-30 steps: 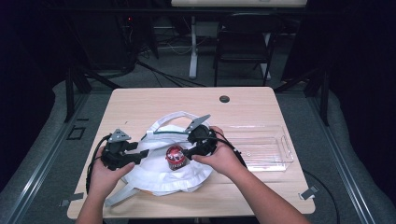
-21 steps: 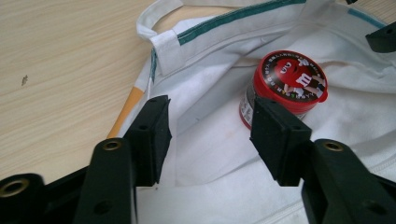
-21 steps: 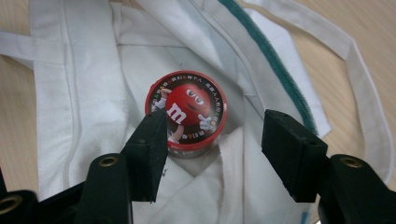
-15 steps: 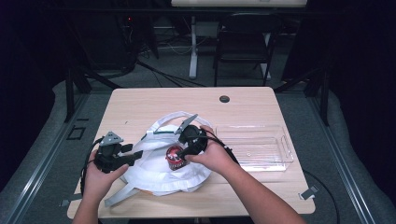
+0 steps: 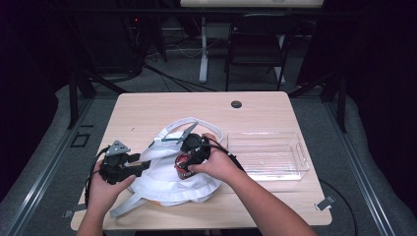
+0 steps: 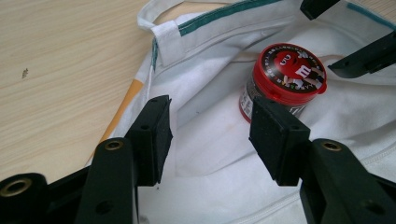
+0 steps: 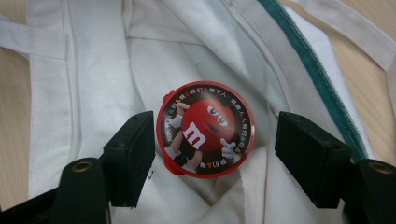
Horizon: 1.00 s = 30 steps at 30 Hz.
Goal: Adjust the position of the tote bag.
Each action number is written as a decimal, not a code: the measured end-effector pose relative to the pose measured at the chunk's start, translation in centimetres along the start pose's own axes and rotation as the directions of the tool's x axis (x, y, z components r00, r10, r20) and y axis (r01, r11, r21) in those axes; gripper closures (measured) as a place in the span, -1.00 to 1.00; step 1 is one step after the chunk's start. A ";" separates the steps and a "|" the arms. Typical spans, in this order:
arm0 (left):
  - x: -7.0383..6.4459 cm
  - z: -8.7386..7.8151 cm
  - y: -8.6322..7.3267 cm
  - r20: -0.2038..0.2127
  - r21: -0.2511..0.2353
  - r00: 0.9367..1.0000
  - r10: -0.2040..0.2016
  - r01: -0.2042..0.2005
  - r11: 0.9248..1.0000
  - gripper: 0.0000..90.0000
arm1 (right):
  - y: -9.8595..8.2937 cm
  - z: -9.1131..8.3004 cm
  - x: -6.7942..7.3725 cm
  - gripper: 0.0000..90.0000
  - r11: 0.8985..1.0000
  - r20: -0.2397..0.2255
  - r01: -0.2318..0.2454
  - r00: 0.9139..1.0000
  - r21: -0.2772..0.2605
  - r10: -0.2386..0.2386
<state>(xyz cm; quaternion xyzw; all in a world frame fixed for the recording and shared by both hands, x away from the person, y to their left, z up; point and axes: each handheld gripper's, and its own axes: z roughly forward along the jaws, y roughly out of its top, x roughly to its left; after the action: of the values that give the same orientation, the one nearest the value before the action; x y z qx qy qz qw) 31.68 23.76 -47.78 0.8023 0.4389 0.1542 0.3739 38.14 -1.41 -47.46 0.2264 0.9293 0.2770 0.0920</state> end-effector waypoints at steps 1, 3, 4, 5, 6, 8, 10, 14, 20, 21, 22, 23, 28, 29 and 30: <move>0.0 0.0 0.0 0.001 0.000 1.000 0.000 0.000 1.000 0.07 | 0.0 0.2 0.0 -0.38 1.000 -0.007 -0.002 1.000 0.009 0.002; 0.0 0.1 -0.1 0.003 0.004 1.000 0.001 -0.001 1.000 0.07 | 0.1 0.5 0.0 -0.41 1.000 -0.007 0.002 1.000 0.014 -0.002; 0.0 0.1 -0.1 0.003 0.005 1.000 0.003 -0.003 1.000 0.07 | 0.1 0.6 0.1 -0.43 1.000 -0.007 0.003 1.000 0.015 -0.003; 0.0 0.1 -0.1 0.000 0.006 1.000 0.005 -0.005 1.000 0.07 | 0.2 0.8 0.1 -0.44 1.000 -0.005 0.005 1.000 0.019 -0.005; 0.1 0.1 -0.1 0.000 0.006 1.000 0.004 -0.004 1.000 0.07 | 0.2 1.0 0.1 -0.45 1.000 -0.006 0.005 1.000 0.021 -0.005; 0.1 0.0 -0.1 -0.001 0.002 1.000 -0.002 0.002 1.000 0.06 | 0.2 1.3 0.2 -0.47 0.999 -0.007 -0.002 1.000 0.032 0.002; 0.2 -0.1 -0.1 -0.003 0.003 1.000 0.000 0.000 1.000 0.06 | 0.2 1.7 0.2 -0.47 0.999 -0.008 0.001 1.000 0.036 -0.001; 0.2 0.0 -0.2 -0.003 0.001 1.000 -0.006 0.006 1.000 0.06 | 0.3 2.3 0.2 -0.47 0.999 -0.007 -0.005 1.000 0.051 0.005; 0.3 0.0 -0.2 -0.006 0.006 1.000 -0.003 0.003 1.000 0.06 | 0.3 2.9 0.1 -0.47 0.997 -0.012 -0.004 1.000 0.073 0.004; 0.3 0.0 -0.2 -0.006 0.005 1.000 -0.003 0.003 1.000 0.06 | 0.2 2.9 0.1 -0.47 0.997 -0.013 -0.006 1.000 0.075 0.007; 0.3 0.0 -0.2 -0.005 0.005 1.000 -0.003 0.003 1.000 0.06 | 0.2 3.0 0.1 -0.47 0.997 -0.015 -0.008 1.000 0.079 0.009; 0.3 0.0 -0.2 -0.004 0.005 1.000 -0.001 0.001 1.000 0.06 | 0.2 3.1 0.1 -0.46 0.997 -0.017 -0.011 1.000 0.076 0.012; 0.3 0.0 -0.2 -0.003 0.007 1.000 -0.001 0.001 1.000 0.06 | 0.2 3.5 0.1 -0.44 0.996 -0.018 -0.006 1.000 0.090 0.008; 0.3 0.0 -0.2 -0.003 0.007 1.000 -0.001 0.001 1.000 0.06 | 0.2 3.6 0.1 -0.44 0.996 -0.020 -0.007 1.000 0.092 0.009; 0.3 0.0 -0.2 -0.003 0.006 1.000 -0.002 0.002 1.000 0.06 | 0.2 3.6 0.1 -0.44 0.996 -0.021 -0.003 1.000 0.095 0.005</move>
<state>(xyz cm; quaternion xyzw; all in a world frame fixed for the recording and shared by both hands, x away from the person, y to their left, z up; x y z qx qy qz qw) 31.76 24.08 -48.00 0.8028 0.4409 0.1535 0.3710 39.20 0.46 -50.35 0.2294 0.9418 0.2352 0.0709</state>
